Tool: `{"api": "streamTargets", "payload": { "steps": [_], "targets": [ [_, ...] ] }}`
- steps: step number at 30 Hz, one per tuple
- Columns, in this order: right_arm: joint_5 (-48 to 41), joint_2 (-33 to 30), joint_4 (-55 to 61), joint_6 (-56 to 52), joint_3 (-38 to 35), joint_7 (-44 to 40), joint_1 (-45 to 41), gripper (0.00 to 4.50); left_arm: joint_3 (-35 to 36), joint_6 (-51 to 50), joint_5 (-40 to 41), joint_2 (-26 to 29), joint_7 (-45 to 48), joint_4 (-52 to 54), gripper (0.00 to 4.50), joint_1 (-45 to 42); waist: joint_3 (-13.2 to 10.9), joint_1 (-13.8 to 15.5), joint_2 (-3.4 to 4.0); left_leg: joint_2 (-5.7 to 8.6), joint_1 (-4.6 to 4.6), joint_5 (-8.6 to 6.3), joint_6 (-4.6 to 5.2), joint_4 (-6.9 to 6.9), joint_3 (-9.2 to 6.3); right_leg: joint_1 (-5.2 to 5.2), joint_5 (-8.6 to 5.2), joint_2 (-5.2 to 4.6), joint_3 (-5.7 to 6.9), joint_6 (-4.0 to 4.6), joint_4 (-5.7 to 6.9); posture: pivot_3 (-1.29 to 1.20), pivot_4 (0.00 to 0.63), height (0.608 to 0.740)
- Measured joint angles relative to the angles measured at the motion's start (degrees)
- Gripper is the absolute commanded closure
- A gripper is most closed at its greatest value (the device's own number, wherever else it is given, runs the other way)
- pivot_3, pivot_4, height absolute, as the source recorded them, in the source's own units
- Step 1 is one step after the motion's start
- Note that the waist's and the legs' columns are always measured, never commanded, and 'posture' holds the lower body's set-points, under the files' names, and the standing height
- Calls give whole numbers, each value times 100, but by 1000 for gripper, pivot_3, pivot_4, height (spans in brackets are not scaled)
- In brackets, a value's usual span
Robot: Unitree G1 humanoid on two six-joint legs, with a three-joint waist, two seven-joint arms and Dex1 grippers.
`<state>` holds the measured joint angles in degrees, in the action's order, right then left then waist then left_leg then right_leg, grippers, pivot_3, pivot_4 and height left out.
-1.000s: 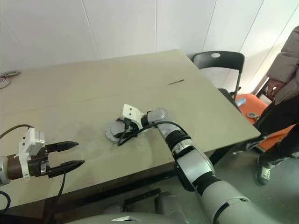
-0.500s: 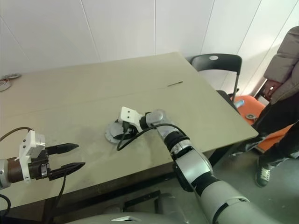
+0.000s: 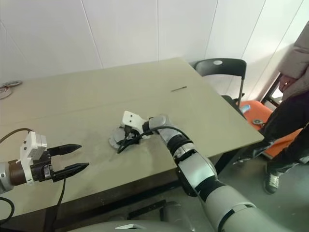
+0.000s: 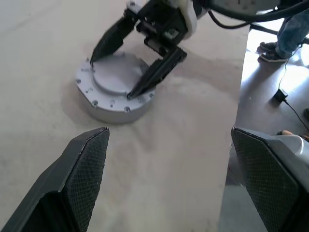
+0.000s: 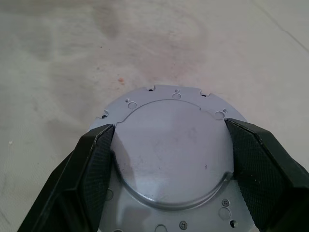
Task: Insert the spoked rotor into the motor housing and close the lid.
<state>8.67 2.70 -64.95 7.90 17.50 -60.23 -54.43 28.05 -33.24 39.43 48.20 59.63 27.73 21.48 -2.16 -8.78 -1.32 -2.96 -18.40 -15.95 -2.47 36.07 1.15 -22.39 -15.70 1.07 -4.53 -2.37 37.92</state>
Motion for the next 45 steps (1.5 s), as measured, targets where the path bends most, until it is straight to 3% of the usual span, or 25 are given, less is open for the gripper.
{"api": "streamTargets", "payload": {
  "steps": [11, 20, 37, 40, 44, 45],
  "targets": [
    [-6, -54, 0, 0, -7, -54, 18, 1258, -70, 28, -80, -15, -47, -125, 175, -233, 8, 14, 13, 4, 0, 0, 0, -6, -2, -1, -5, -12, 1, -8, -8, 0, 0, 740],
    [-19, -70, 1, 20, -8, -87, 28, 1258, -724, 87, -291, -398, -515, -443, 87, -943, 14, 4, 12, 10, 0, -1, 0, -10, -3, 17, -5, -21, 1, -14, -28, 0, 0, 740],
    [-94, -104, 3, 31, -7, -88, 59, 1258, -885, 33, -391, -487, -757, -866, 87, -1174, 14, 16, 13, 11, -1, -1, 0, -15, -6, 16, -7, -26, 3, -16, -30, 0, 0, 740],
    [-100, -104, 3, 31, -7, -87, 63, 1258, -884, 2, -378, -466, -763, -893, 665, -1230, 14, 11, 14, 12, -1, -1, 0, -15, -5, 16, -7, -27, 3, -16, -31, 0, 0, 740],
    [-101, -105, 4, 31, -7, -91, 63, 1258, -894, -54, -379, -435, -750, -883, 1935, -1229, 14, 11, 14, 11, -1, -1, 0, -16, -6, 15, -8, -29, 3, -16, -34, 0, 0, 740],
    [-102, -105, 4, 31, -7, -90, 64, 1258, -909, -63, -385, -435, -767, -883, 1935, -1230, 14, 11, 14, 11, -1, -1, 0, -16, -6, 15, -8, -29, 3, -16, -34, 0, 0, 740]
  ]
}}
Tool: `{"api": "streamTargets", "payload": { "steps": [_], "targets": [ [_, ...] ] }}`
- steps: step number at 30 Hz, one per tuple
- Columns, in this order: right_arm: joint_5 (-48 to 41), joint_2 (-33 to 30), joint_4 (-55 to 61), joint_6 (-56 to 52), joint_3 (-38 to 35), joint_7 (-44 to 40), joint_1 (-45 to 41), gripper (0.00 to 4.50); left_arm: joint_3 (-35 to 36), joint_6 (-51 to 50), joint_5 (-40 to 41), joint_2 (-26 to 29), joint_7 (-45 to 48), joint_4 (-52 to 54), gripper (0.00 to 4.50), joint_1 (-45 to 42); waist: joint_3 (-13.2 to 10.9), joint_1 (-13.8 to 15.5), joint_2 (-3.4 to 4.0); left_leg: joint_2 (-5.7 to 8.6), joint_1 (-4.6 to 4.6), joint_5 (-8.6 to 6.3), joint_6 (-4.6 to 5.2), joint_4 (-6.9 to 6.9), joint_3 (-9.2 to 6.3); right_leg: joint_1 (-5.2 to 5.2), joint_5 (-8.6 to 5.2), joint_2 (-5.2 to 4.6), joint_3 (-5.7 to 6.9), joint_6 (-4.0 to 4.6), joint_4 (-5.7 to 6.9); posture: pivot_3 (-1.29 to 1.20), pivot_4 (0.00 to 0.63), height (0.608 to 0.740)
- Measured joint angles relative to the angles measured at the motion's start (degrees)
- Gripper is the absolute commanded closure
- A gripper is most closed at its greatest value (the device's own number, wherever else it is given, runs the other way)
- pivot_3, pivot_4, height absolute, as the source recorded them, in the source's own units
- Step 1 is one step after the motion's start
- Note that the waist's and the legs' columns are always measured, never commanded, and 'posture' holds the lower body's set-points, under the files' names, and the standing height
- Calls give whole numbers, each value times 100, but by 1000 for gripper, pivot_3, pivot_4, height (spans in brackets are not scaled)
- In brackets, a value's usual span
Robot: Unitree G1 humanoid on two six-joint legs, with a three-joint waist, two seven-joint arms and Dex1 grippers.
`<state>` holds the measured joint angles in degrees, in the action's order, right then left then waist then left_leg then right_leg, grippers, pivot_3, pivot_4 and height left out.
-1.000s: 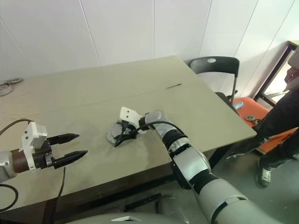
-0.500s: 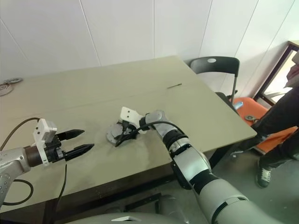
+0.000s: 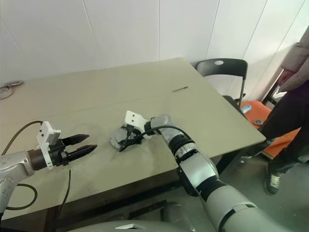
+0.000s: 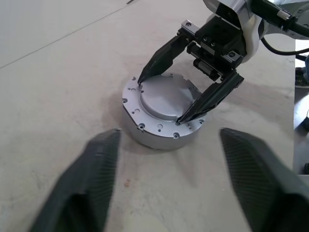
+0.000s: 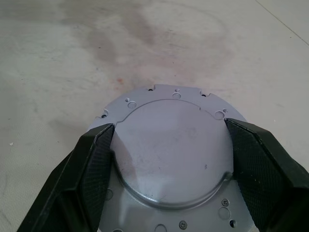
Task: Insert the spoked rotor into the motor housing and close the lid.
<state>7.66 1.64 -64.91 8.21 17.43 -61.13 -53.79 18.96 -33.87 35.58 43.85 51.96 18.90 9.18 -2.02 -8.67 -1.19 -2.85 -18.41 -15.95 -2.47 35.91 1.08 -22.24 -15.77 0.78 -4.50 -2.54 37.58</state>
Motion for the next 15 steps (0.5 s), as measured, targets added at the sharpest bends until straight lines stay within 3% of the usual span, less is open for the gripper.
{"api": "streamTargets", "payload": {
  "steps": [1, 4, 10, 15],
  "targets": [
    [0, 0, 0, 0, 0, 0, 0, 1258, -13, -12, -2, 0, -9, 0, 1935, 0, 0, 0, 0, 0, 0, 0, 0, 0, 0, 0, 0, 0, 0, 0, 0, 0, 0, 740],
    [-1, 0, 0, 0, 0, 0, 1, 1258, -20, -69, 16, 0, -3, 0, 2537, -14, 0, -1, 0, 0, 0, 0, 0, -1, 0, -4, 0, -1, 0, 0, -1, 0, 0, 740],
    [-4, -1, 4, 0, 0, 0, 5, 1258, -24, -87, 64, 13, 29, 2, 4485, -17, 0, -2, 1, 0, 0, 0, 0, -2, -1, -8, 0, -3, 0, 0, -3, 0, 0, 740],
    [-4, -10, 6, 0, 0, 2, 8, 1258, -131, -91, 12, 41, 8, 6, 4485, -76, -1, -1, 2, 1, 2, -1, -1, -3, -3, -11, -1, -7, 1, 0, -11, 0, 0, 740]
  ]
}}
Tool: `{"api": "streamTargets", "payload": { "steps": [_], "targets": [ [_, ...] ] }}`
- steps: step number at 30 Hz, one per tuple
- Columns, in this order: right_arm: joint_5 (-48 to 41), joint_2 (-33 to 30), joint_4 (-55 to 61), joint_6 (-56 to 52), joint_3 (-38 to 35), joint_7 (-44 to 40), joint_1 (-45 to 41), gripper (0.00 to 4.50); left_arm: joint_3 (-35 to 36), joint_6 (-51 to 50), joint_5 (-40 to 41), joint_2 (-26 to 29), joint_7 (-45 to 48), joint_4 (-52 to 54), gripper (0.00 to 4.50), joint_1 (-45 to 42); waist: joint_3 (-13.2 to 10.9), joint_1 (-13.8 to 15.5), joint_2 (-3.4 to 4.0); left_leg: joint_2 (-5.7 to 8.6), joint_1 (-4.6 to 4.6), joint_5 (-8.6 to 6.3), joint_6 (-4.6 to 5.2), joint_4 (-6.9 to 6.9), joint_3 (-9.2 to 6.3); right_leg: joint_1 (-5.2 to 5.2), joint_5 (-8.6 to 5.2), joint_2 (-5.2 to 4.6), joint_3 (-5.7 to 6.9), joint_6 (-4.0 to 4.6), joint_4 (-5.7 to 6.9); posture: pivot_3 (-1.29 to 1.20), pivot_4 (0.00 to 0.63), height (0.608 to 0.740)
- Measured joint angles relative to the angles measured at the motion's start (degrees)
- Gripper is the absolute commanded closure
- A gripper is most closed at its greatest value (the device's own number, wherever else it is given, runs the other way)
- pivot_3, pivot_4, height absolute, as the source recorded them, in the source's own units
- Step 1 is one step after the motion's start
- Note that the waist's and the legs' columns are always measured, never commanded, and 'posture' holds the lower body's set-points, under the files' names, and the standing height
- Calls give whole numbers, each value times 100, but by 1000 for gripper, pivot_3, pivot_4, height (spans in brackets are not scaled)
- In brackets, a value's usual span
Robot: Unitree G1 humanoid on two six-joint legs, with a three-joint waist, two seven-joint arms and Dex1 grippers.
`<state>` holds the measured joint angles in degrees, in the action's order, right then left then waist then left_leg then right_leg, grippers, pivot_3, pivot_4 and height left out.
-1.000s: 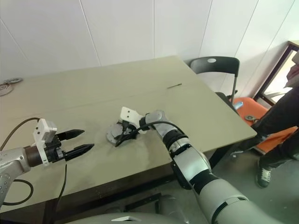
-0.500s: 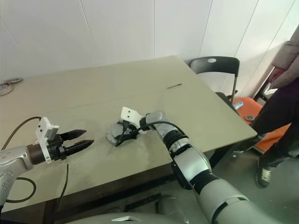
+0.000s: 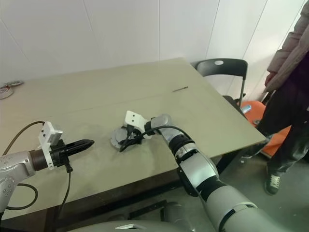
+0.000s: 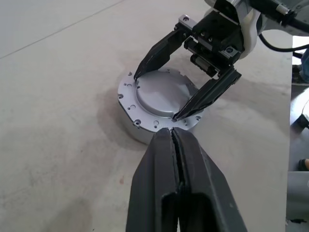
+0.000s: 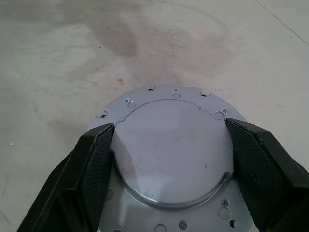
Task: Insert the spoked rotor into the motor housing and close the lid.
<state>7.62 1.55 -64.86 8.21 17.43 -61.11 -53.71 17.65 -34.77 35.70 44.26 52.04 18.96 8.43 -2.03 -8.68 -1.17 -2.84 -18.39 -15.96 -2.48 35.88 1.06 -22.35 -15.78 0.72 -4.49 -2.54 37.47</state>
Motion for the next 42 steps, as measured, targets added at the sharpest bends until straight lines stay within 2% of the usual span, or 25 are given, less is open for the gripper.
{"api": "streamTargets", "payload": {
  "steps": [5, 8, 13, 17, 24, 42],
  "targets": [
    [-3, -6, 2, 0, 0, 5, 6, 1258, -146, 42, -30, -125, -70, -106, 4485, -321, 0, -1, 0, 2, 0, 0, 0, 0, 0, 3, 0, -2, 2, 0, -5, 0, 0, 740],
    [-5, -12, 5, 0, 0, 11, 11, 1258, -427, 264, -325, -227, -202, -301, 4485, -603, 1, 0, 4, 4, 0, 0, 0, -1, 0, 8, 0, -2, 2, -1, -8, 0, 0, 740],
    [-14, -5, 8, 1, 0, 21, 17, 1258, -1166, 1380, -1325, -470, -265, -1086, 4485, -971, 6, 1, 9, 5, -3, 0, 1, -10, 4, 19, 0, -2, 1, -1, -9, 0, 0, 740],
    [-16, -8, 7, 5, 0, 28, 21, 1258, -1652, 2427, -1949, -904, -232, -1929, 4485, -1223, 12, 15, 11, 5, -4, 1, 1, -16, 3, 18, 1, 0, 2, -1, -9, 0, 0, 740],
    [-17, -7, 8, 11, 0, 39, 35, 1258, -1760, 2795, -2024, -1168, -158, -2119, 4485, -1604, 25, 13, 13, 5, -5, 1, 2, -18, 5, 18, 2, 2, 1, -4, -8, 0, 0, 740],
    [-18, -18, 61, 15, 0, 84, 95, 1258, -1950, 2916, -2226, -1729, -210, -2873, 4485, -1998, 40, 31, 40, 10, -4, 1, 2, -21, 3, 19, 3, 17, 1, -7, -8, 0, 0, 740]
  ]
}}
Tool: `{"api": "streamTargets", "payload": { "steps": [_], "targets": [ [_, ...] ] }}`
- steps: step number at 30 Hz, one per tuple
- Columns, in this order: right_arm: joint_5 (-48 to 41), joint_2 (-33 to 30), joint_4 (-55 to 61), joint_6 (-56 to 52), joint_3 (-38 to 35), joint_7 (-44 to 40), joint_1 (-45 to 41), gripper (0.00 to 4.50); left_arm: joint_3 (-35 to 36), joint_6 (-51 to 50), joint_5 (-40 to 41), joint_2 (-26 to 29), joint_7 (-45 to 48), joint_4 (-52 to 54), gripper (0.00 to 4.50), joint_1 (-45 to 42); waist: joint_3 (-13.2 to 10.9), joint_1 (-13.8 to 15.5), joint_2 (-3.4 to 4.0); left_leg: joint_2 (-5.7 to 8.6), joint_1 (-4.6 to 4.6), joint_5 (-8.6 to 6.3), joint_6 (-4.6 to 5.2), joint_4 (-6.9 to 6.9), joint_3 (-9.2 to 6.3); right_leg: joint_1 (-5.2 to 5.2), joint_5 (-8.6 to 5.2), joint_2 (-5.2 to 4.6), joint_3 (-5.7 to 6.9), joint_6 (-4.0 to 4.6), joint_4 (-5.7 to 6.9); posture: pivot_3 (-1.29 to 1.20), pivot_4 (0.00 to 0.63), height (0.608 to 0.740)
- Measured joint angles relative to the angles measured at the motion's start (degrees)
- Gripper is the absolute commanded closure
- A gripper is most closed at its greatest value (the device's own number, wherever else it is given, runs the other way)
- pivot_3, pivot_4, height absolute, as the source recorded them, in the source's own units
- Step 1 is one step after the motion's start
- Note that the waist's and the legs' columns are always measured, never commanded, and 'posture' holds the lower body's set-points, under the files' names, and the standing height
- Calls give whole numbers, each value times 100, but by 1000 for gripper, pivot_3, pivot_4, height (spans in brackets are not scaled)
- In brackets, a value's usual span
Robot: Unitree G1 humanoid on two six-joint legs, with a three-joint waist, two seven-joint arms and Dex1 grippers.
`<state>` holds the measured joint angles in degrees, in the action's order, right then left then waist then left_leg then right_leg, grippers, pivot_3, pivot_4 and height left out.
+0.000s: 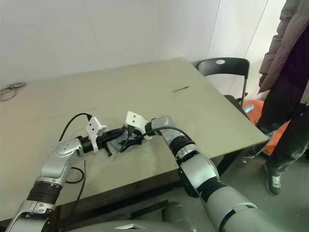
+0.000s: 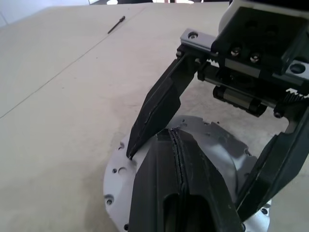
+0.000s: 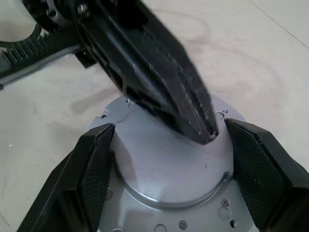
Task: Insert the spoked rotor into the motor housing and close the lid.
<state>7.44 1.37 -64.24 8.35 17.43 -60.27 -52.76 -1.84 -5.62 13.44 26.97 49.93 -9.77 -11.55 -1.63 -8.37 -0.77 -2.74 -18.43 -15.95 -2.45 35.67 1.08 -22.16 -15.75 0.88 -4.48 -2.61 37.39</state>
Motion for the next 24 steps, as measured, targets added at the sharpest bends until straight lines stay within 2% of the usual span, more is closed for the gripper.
{"api": "streamTargets", "payload": {
  "steps": [17, 24],
  "targets": [
    [-1, -10, 0, 0, 0, 101, 55, 1258, -83, -1026, 32, 124, 178, 301, 4485, -44, 20, 6, 28, -2, 11, -1, -1, -1, -15, 31, -3, 1, 0, 0, -16, 0, 0, 740],
    [-6, -11, 0, -1, -4, 121, 50, 1258, -85, -1137, 32, 120, 144, 358, 4485, -50, 18, 5, 31, -2, 12, -1, -1, -2, -23, 31, -3, -2, 2, 1, -19, 0, 0, 740]
  ]
}}
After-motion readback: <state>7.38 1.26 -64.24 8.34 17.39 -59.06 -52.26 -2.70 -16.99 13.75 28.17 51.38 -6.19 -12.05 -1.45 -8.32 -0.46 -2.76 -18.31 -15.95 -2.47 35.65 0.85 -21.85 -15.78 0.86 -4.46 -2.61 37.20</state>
